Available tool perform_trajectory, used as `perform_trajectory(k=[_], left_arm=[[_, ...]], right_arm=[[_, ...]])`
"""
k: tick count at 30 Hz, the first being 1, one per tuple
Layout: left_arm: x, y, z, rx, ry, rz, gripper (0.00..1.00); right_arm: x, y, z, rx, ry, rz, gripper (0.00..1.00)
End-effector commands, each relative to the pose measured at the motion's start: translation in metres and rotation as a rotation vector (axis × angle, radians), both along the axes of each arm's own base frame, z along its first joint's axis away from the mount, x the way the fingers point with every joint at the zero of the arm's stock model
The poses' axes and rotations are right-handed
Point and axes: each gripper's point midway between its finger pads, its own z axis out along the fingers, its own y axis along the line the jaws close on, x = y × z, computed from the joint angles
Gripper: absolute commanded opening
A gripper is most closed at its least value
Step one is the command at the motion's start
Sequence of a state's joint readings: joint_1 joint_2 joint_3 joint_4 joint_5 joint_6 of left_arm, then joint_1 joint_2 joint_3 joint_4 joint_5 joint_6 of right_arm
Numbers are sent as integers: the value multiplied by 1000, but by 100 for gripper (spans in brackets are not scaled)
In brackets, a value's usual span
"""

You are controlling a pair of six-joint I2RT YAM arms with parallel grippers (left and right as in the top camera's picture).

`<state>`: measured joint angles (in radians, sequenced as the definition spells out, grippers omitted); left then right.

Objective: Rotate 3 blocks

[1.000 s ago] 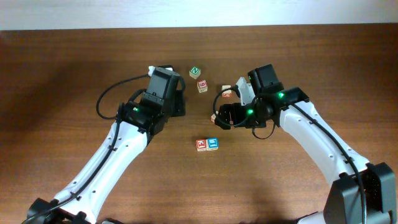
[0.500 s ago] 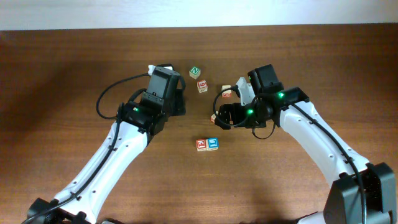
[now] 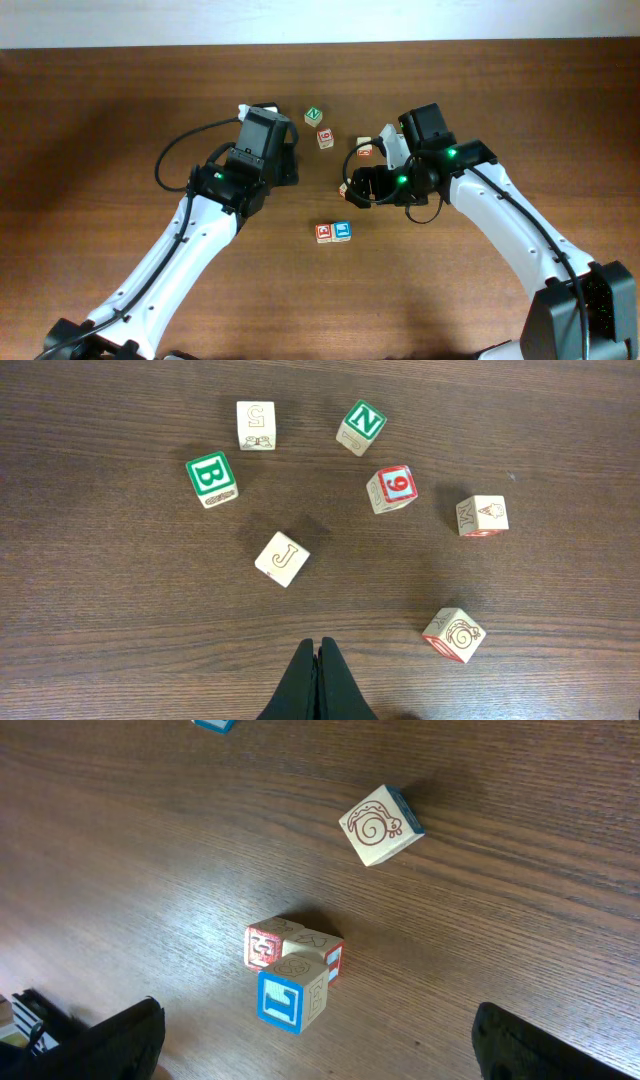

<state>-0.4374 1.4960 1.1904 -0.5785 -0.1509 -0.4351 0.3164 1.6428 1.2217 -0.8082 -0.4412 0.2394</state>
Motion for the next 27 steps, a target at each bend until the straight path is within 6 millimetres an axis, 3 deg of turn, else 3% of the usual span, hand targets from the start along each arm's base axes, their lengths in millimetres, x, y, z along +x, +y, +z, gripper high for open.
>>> perform_trajectory(k=[1,22,27], left_arm=[[1,4,6,7,-14,10,0],[-2,2,4,1,-3,3,0],[-12,-7,-2,-38,51,-47,0]], right_arm=[[6,-2,12,0,-41,-6,98],[6,-2,12,0,-41,-6,98],[6,-2,12,0,-41,-6,98]])
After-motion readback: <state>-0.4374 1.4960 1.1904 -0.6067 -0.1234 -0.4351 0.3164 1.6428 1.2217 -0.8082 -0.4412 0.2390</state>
